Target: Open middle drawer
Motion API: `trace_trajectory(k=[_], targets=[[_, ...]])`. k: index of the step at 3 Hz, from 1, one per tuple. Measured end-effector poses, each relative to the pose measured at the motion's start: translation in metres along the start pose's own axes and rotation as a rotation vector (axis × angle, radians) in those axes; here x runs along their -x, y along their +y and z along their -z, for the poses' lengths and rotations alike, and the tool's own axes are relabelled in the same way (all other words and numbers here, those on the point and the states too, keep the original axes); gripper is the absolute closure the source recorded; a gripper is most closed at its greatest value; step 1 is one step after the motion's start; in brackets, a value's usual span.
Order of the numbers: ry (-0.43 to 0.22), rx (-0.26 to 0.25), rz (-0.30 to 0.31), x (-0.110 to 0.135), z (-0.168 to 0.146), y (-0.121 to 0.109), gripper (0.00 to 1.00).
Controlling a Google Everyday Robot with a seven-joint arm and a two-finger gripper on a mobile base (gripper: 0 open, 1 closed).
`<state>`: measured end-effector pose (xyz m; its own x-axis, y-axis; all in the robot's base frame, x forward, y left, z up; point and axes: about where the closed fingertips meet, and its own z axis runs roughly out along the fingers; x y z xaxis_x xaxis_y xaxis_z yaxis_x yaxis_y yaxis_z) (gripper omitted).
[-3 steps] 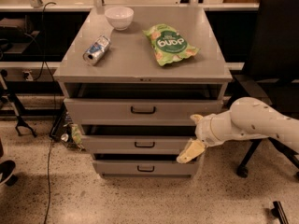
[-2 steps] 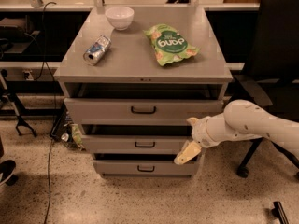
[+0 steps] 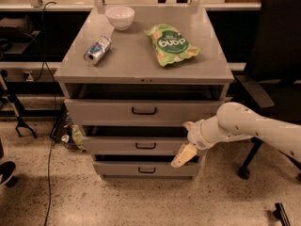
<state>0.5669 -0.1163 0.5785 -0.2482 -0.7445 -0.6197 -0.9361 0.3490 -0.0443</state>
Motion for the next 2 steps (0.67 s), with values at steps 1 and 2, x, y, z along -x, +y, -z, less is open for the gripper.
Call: trace_trajectory(k=[1,2], targets=[[-0.008,0.022,-0.029,-0.008,-0.024,-0.004,0.00],[0.000,0.017,-0.025,-0.018,-0.029,-0.003,0.00]])
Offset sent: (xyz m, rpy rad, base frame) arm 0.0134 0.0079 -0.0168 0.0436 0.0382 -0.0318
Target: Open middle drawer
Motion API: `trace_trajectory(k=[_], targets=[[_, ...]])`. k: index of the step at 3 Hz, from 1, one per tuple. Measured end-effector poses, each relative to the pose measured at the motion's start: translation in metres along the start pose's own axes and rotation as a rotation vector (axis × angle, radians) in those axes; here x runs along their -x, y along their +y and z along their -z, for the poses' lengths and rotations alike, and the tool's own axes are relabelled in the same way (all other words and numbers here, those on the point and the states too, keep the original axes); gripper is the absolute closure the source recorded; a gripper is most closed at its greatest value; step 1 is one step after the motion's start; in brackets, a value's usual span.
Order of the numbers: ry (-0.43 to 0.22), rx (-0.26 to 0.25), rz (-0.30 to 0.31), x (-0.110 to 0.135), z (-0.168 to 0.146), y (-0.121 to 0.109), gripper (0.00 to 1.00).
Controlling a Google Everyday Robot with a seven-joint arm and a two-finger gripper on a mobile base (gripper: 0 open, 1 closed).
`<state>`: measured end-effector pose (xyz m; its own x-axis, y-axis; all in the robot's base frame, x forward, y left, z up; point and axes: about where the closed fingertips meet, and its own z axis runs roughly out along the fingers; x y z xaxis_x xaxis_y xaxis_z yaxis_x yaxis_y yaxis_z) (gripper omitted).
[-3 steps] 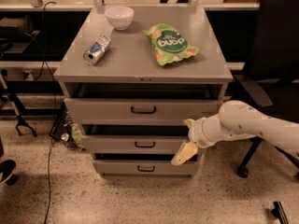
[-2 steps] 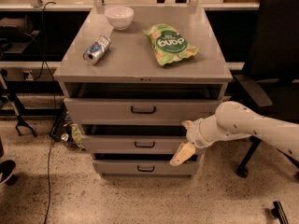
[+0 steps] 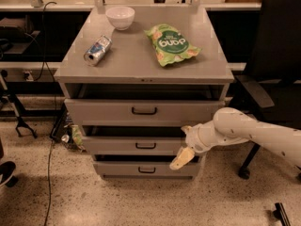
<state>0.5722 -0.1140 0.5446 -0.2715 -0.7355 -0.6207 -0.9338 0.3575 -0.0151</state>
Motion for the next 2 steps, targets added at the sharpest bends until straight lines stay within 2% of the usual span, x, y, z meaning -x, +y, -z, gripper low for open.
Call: trace_trajectory(k=[2], targets=[[0.003,-0.029,0.014,-0.025,-0.026,-0.022,0.00]])
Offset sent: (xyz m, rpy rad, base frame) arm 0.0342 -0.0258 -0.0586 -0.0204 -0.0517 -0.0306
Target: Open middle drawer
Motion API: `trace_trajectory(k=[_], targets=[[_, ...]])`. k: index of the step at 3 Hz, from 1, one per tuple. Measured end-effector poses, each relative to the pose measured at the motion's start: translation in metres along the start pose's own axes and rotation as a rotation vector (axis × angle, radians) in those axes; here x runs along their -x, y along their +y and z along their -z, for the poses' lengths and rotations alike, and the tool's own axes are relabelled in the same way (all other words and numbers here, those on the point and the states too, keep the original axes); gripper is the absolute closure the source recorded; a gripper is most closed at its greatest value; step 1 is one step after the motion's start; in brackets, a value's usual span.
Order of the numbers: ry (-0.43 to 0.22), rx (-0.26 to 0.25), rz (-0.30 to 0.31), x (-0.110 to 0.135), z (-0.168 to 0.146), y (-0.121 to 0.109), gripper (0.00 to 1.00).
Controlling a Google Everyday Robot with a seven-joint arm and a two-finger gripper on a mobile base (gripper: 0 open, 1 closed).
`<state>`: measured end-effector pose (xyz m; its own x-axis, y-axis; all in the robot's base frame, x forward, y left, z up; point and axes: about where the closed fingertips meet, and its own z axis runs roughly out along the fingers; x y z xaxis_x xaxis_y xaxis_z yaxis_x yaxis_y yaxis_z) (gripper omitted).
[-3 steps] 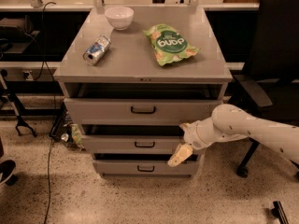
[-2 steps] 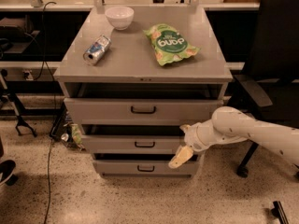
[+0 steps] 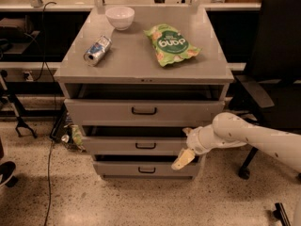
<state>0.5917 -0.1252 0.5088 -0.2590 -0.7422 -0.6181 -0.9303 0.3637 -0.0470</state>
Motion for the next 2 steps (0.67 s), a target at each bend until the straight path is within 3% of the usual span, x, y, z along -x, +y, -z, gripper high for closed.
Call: trace_trajectory(k=[2], targets=[[-0.012,-0.006,-0.002,-0.021,-0.031,-0.022,0.00]])
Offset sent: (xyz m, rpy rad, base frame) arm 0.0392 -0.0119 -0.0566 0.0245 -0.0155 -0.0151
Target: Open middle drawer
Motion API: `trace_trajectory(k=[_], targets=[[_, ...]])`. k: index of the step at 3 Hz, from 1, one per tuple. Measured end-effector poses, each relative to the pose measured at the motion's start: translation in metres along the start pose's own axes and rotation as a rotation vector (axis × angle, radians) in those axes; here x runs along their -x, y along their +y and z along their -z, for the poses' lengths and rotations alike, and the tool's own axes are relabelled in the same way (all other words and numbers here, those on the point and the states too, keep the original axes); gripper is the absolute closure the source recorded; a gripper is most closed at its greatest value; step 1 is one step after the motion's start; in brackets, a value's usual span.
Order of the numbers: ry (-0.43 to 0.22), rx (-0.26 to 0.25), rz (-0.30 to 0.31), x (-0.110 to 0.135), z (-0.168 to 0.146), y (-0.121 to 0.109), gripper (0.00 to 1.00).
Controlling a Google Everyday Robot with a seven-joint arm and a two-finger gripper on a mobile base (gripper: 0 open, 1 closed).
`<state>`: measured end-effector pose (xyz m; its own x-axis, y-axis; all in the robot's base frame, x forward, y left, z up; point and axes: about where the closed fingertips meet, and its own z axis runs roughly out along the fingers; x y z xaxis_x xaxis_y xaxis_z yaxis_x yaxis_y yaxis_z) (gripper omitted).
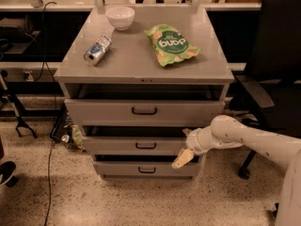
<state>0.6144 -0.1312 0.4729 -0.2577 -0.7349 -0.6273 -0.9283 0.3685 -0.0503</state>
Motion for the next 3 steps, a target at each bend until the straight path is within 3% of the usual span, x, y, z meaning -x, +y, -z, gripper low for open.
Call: trace_trajectory(k=[2,3], targets=[[-0.075,0.011,-0.058,-0.021,-0.030,-0.011,0.02],[-0.093,0.036,-0.082,-0.027,-0.038,-0.004,0.26]])
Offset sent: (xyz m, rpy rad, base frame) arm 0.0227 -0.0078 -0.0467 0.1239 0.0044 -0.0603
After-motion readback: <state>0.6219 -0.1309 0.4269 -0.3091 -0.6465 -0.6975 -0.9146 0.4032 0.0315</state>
